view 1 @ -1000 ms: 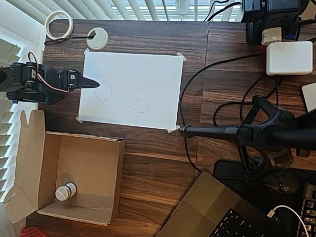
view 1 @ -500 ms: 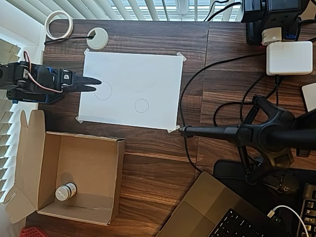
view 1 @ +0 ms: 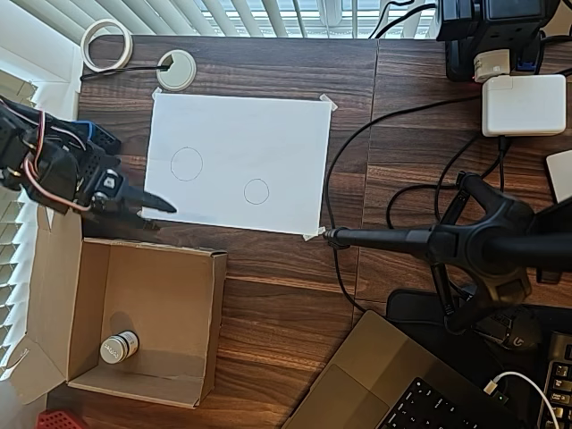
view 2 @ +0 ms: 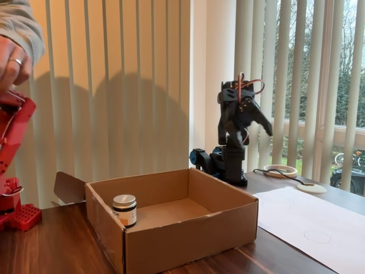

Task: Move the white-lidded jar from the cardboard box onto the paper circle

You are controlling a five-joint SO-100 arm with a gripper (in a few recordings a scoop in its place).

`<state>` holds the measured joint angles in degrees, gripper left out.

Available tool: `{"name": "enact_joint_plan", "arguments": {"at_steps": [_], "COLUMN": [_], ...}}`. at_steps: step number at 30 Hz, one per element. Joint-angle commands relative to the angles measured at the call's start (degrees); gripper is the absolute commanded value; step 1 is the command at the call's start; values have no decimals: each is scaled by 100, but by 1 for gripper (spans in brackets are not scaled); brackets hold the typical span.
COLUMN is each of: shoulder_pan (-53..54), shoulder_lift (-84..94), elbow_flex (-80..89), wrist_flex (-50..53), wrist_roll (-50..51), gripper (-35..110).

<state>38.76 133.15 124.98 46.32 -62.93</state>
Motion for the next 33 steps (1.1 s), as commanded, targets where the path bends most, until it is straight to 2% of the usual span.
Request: {"name": "enact_joint_plan", "arguments": {"at_steps": [1, 7, 16, 24, 33], "shoulder_pan": [896, 2259, 3384, 3612, 3612], "shoulder_lift": [-668, -1854, -4254, -5581, -6047], "elbow_flex": [-932, -1512, -3533, -4597, -4518], "wrist_flex": [-352, -1116, -1389, -1433, -1538], "wrist_roll": [-940, -2276, -3182, -3709, -4315], "gripper": [33, 35, 35, 36, 42]}}
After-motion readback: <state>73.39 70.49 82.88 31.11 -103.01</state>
